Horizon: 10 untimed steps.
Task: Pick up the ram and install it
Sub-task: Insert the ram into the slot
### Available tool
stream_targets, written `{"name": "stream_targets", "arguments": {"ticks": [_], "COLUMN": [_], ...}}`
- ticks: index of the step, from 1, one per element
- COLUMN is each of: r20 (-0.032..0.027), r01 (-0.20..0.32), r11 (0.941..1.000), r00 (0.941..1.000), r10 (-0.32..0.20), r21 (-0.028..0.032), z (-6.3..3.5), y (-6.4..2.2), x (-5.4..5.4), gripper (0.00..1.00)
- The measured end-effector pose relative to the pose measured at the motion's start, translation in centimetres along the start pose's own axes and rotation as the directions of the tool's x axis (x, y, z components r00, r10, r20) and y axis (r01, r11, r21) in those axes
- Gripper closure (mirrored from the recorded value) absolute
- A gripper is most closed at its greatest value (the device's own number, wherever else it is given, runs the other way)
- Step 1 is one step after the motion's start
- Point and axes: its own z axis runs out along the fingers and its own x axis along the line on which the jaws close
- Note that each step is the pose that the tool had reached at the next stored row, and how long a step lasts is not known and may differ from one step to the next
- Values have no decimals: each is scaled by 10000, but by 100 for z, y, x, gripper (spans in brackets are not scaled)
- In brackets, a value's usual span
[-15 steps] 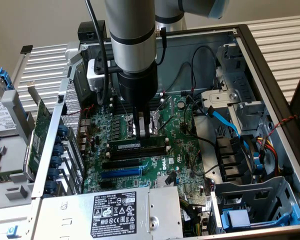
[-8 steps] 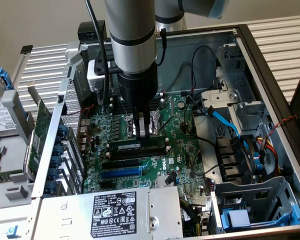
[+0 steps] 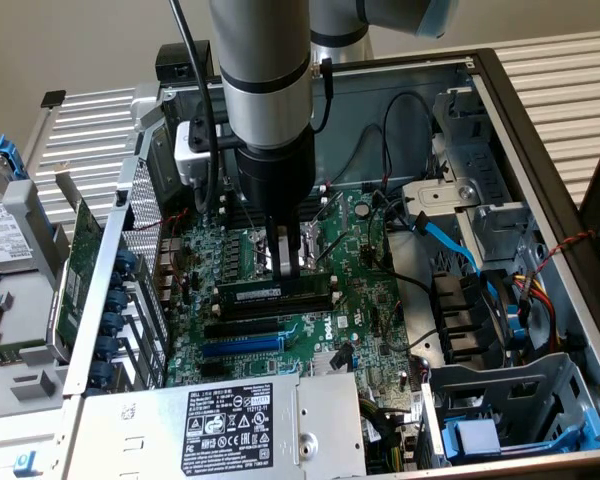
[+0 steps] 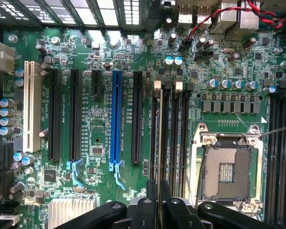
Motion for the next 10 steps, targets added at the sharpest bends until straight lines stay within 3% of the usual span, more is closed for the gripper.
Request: {"name": "stream_targets", "arguments": {"ticks": [10], "r20": [-2], "r01": [0], "r11": [10000], "r00": [10000], "r10": [0], "r21": [-1], "z": [15], "y": [0], "x": [1], "gripper": [86]}}
